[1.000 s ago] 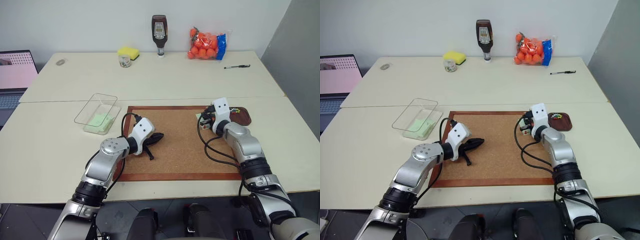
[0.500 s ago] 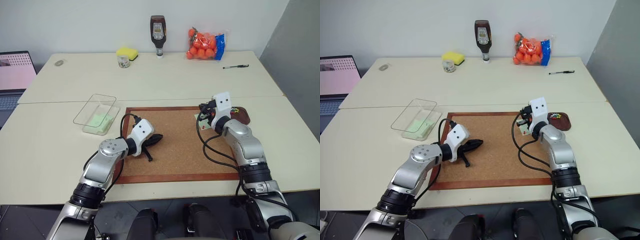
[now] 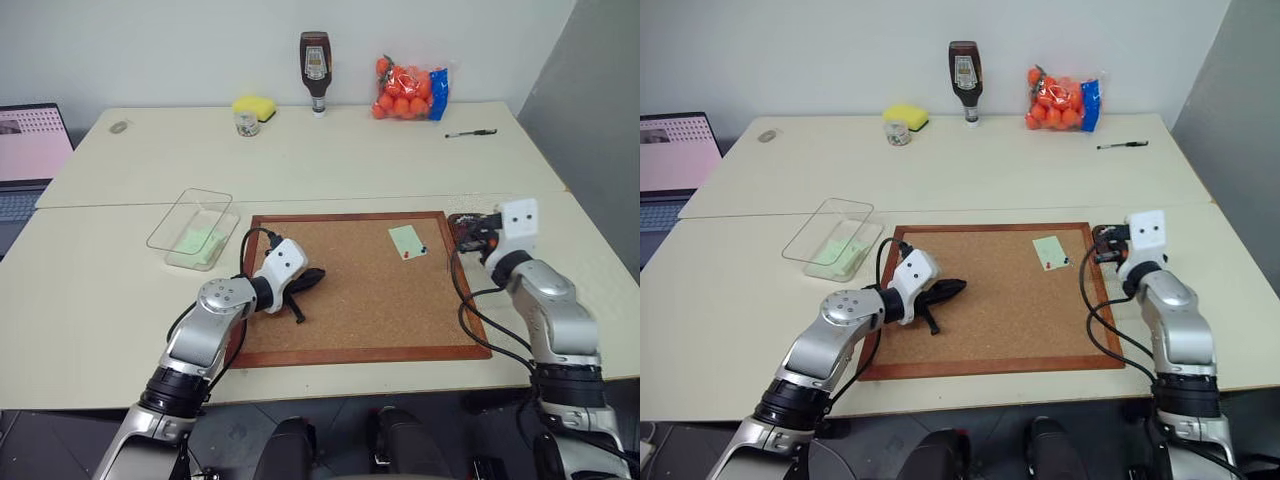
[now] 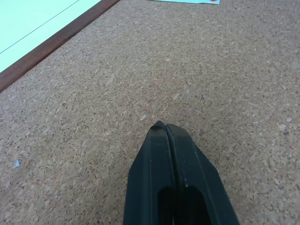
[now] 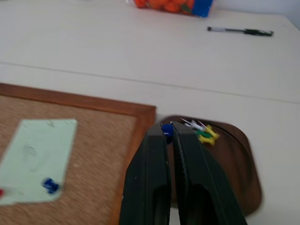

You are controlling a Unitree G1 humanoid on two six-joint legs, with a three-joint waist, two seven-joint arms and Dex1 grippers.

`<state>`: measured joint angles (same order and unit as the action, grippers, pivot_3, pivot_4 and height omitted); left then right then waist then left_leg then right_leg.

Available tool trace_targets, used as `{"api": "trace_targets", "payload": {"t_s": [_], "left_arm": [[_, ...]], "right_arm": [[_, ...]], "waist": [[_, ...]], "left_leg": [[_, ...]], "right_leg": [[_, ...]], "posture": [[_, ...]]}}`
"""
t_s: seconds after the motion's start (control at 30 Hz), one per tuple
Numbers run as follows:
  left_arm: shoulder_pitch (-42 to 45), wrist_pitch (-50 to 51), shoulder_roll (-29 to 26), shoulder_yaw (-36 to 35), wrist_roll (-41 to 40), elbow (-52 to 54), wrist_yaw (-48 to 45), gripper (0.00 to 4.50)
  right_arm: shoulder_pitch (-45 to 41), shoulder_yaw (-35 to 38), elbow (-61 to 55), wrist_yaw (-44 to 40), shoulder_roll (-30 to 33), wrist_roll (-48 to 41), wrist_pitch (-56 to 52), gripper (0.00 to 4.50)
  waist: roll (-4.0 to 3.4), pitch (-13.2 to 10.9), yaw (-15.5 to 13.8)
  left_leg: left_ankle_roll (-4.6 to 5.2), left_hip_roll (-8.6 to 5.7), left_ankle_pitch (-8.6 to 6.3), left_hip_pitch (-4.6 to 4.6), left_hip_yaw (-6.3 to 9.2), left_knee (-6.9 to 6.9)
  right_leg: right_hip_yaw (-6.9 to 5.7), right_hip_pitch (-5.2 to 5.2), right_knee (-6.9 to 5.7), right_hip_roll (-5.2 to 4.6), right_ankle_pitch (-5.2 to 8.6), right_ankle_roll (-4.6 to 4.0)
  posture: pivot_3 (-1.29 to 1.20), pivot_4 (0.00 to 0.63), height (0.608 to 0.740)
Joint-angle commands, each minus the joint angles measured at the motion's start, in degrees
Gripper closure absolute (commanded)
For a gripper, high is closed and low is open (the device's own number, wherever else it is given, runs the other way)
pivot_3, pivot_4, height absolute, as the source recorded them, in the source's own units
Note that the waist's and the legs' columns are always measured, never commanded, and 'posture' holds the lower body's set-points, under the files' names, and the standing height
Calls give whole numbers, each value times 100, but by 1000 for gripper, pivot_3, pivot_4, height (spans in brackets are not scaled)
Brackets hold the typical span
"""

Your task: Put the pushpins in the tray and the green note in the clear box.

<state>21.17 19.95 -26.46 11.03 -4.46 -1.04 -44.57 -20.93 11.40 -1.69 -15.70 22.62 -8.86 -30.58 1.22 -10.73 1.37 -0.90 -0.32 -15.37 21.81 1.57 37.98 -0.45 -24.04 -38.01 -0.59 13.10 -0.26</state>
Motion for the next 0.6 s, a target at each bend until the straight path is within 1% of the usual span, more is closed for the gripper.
{"api": "trace_targets", "payload": {"t_s": [0.03,0.2,0.23,0.27,0.4,0.43,0.47,0.6], "left_arm": [[27,-43,2,154,92,-166,-66,4500],[43,-88,-2,158,101,-199,-98,4500],[43,-92,-4,158,104,-199,-105,4500],[42,-97,-5,157,108,-199,-113,4500],[37,-112,-1,147,122,-201,-125,4500],[37,-114,2,146,125,-202,-124,4500],[33,-115,2,144,127,-201,-125,4500],[22,-116,-3,140,128,-195,-132,4500]], "right_arm": [[-189,98,244,58,64,-3,79,4436],[-426,84,767,67,6,11,300,4436],[-478,83,859,77,-3,19,342,3933],[-518,81,933,84,-10,26,378,3822],[-589,45,1080,89,-5,59,458,2968],[-592,36,1091,83,0,65,468,2873],[-587,28,1082,83,5,73,472,2566],[-557,19,1022,94,18,82,490,1821]], "waist": [[0,0,4],[0,0,10],[0,0,10],[0,0,10],[0,0,8],[0,0,7],[0,0,7],[0,0,7]], "left_leg": [[2,0,1,-1,0,0],[9,-1,6,-1,-3,1],[9,-1,6,0,-4,1],[9,-2,6,0,-5,1],[9,-2,6,4,-5,0],[9,-2,6,3,-5,0],[9,-2,6,4,-4,0],[10,-2,6,3,-5,0]], "right_leg": [[0,1,0,0,-2,2],[0,1,0,1,-8,5],[1,1,0,1,-8,5],[1,1,1,1,-8,5],[2,0,5,1,-8,5],[2,0,6,1,-8,5],[2,0,6,0,-8,5],[3,0,5,0,-8,5]], "posture": [[0,150,740],[0,150,740],[0,150,740],[0,150,740],[0,150,740],[0,150,740],[0,150,740],[0,150,740]]}}
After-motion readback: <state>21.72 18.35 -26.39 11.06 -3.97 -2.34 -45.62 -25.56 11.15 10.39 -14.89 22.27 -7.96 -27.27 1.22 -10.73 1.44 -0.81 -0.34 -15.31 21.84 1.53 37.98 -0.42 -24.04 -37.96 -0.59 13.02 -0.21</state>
